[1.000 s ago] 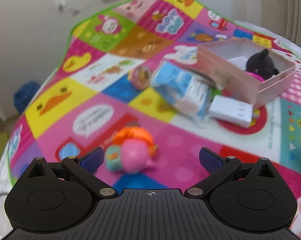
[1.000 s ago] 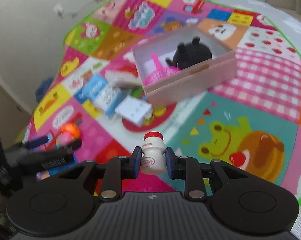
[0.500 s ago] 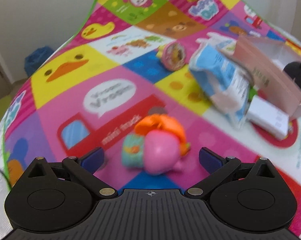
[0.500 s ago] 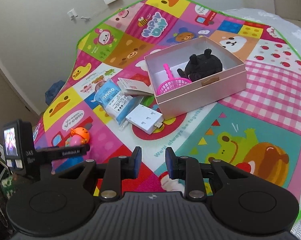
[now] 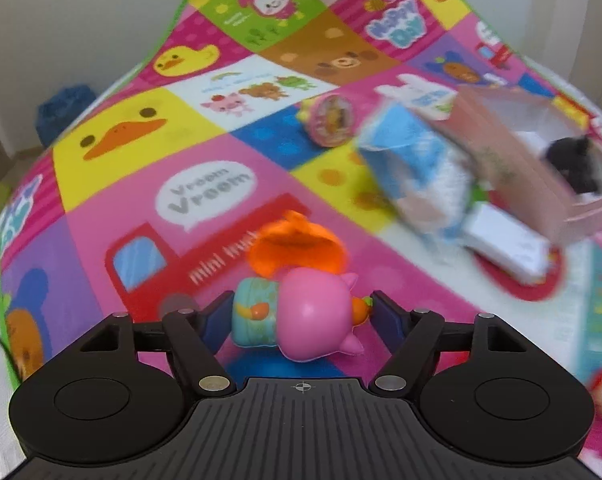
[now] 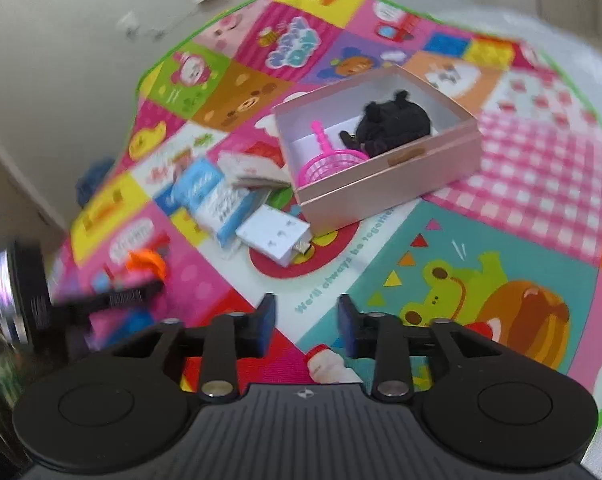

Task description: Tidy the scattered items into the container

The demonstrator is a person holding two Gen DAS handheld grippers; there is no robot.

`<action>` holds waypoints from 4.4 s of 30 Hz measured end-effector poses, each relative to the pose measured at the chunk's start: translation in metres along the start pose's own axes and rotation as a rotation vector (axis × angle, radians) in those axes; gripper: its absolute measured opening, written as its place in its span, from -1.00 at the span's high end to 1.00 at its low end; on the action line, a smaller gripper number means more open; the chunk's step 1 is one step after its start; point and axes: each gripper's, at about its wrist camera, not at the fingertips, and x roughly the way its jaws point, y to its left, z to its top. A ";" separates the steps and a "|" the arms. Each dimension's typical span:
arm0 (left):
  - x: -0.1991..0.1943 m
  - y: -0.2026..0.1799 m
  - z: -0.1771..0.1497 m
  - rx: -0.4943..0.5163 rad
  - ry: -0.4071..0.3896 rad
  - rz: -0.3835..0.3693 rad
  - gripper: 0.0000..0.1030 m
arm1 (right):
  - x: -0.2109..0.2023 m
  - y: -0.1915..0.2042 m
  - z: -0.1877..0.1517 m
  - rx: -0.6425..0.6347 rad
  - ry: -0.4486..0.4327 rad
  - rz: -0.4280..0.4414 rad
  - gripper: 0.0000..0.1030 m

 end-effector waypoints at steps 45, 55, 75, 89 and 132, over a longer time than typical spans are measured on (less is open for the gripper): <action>-0.014 -0.075 -0.060 0.217 0.203 -0.237 -1.00 | 0.042 0.011 0.021 -0.242 0.416 -0.226 -0.22; -0.014 -0.076 -0.062 0.223 0.200 -0.234 -1.00 | 0.089 0.025 0.001 -0.291 0.465 -0.238 0.15; -0.056 -0.070 -0.053 0.154 -0.001 -0.277 -1.00 | -0.064 -0.051 -0.022 0.177 -0.082 0.082 0.15; -0.035 -0.090 -0.068 0.319 0.003 -0.069 -0.42 | -0.066 -0.070 -0.031 0.259 -0.095 0.214 0.12; -0.100 -0.071 -0.045 0.177 -0.148 -0.289 -0.41 | 0.080 -0.010 0.004 -0.332 0.677 -0.255 0.13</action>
